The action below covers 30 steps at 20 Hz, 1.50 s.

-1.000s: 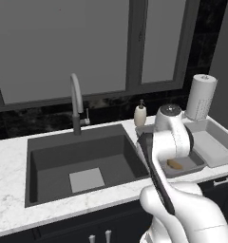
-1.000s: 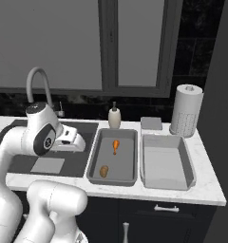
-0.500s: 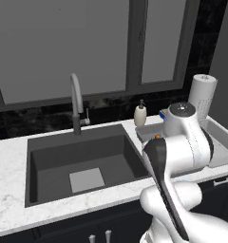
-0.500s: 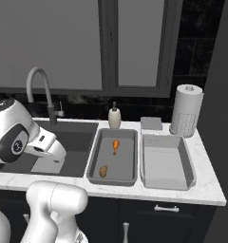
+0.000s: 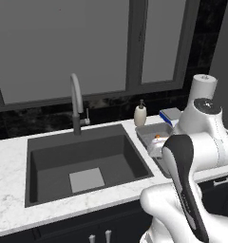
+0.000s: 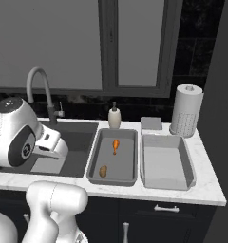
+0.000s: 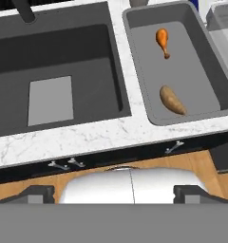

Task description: Place one sweet potato and one chicken drumstick in each tupperware on the nearby counter, to pack two identical lunches.

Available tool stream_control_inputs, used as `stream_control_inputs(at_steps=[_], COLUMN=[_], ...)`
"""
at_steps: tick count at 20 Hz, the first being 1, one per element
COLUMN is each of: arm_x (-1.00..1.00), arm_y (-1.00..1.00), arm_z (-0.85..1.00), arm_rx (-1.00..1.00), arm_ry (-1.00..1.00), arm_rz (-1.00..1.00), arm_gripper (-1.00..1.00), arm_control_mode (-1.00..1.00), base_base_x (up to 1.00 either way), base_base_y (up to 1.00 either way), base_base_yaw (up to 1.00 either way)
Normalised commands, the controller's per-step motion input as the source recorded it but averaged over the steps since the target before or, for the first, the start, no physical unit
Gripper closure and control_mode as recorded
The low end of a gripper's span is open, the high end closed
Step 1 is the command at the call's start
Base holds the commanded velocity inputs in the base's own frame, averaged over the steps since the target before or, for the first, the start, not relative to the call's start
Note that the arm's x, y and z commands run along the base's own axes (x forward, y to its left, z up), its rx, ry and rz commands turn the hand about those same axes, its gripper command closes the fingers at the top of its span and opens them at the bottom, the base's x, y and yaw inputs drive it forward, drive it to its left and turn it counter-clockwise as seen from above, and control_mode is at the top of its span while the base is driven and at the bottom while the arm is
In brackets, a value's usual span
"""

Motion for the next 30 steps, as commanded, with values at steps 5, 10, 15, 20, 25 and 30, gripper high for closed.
stream_control_inputs(at_steps=[5,10,15,20,25,30], arm_x=[0.0,-0.03,-0.05,-0.03,-0.17,0.0], arm_y=[-0.3,-0.29,0.0,0.0,0.0,0.0], arm_z=[0.0,-0.02,-0.02,0.0,0.0,0.0], arm_rx=[0.0,0.0,0.01,0.0,0.0,0.0], arm_ry=[-0.09,-0.06,-0.01,0.0,-0.01,0.0], arm_rz=[0.03,0.0,0.0,0.0,0.0,0.0], arm_gripper=[-1.0,-1.0,-1.0,-1.0,-1.0,-1.0], arm_control_mode=[-1.0,-1.0,-1.0,-1.0,-1.0,1.0], base_base_x=[0.0,0.0,0.0,0.0,0.0,-0.72], base_base_y=[0.0,0.0,0.0,0.0,0.0,-0.09], base_base_yaw=[0.0,0.0,0.0,0.0,0.0,-0.02])
